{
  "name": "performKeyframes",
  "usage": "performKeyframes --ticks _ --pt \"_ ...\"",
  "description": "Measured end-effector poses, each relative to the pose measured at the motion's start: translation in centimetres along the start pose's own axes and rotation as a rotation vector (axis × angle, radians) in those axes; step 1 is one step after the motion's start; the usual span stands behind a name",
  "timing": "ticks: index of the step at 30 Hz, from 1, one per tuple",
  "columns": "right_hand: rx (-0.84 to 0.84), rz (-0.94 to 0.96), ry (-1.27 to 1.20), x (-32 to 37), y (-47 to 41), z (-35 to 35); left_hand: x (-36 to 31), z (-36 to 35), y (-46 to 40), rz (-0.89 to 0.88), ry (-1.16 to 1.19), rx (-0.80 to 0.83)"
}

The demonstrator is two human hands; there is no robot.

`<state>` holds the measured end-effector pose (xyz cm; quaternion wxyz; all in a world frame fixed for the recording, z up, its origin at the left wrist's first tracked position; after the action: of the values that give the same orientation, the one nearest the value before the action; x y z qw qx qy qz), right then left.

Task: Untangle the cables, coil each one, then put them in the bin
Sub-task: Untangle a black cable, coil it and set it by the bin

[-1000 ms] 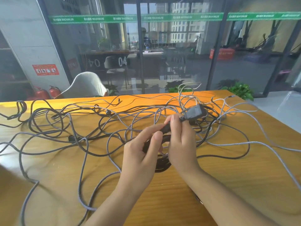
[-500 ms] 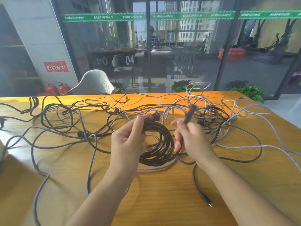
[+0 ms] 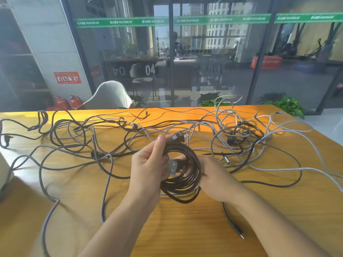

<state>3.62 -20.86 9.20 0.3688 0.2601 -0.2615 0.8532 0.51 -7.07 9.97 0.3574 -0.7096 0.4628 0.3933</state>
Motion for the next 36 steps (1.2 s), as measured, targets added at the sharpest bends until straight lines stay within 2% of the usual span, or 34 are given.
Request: performKeyframes --ticks 2,6,10,15,19,22,24,29,31,33,36 --pt "0.106 -0.059 -0.221 0.0 -0.3 -0.7 -0.2 0.4 -0.3 -0.024 0.006 -0.014" --pt "0.201 -0.181 -0.506 -0.6 -1.3 -1.5 -0.8 0.9 -0.4 -0.063 -0.006 -0.016" --pt "0.217 -0.038 -0.533 1.1 0.0 -1.7 -0.7 0.0 0.0 -0.08 -0.037 0.024" --pt "-0.138 -0.103 -0.48 0.7 -0.4 -1.0 -0.7 -0.2 0.0 -0.078 -0.055 0.029" --pt "-0.386 -0.047 -0.346 0.8 0.1 1.1 -0.6 0.2 -0.3 -0.082 -0.044 0.017" --pt "-0.628 -0.034 -0.433 0.1 1.1 3.5 -0.8 0.9 -0.5 -0.074 -0.026 -0.022" --pt "-0.666 -0.09 -0.647 -0.8 1.1 3.9 -0.7 1.1 -0.6 -0.065 -0.025 -0.033" --pt "-0.561 -0.318 -1.47 -4.2 0.2 2.0 -0.2 1.5 -0.9 -0.024 0.006 -0.049" --pt "-0.607 -0.431 -1.514 -6.1 0.5 2.2 0.0 1.7 -1.0 -0.007 0.014 -0.041" --pt "-0.667 -0.507 -1.39 -7.5 0.9 3.3 0.0 1.6 -1.1 0.008 0.025 -0.029" --pt "-0.72 -0.518 -1.223 -8.1 1.1 5.0 -0.2 0.9 -1.2 0.017 0.031 0.002"
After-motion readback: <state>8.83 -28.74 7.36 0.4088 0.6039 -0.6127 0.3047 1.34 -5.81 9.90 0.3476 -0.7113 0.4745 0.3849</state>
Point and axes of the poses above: each hand's wrist, its own y-axis away from the middle knuckle, its own z-axis out of the back of the hand, x = y × z, the point moved 10 cm from there along -y, towards the middle knuckle, and after that the axes turned 8 degrees about y, right-handed, at the moved point
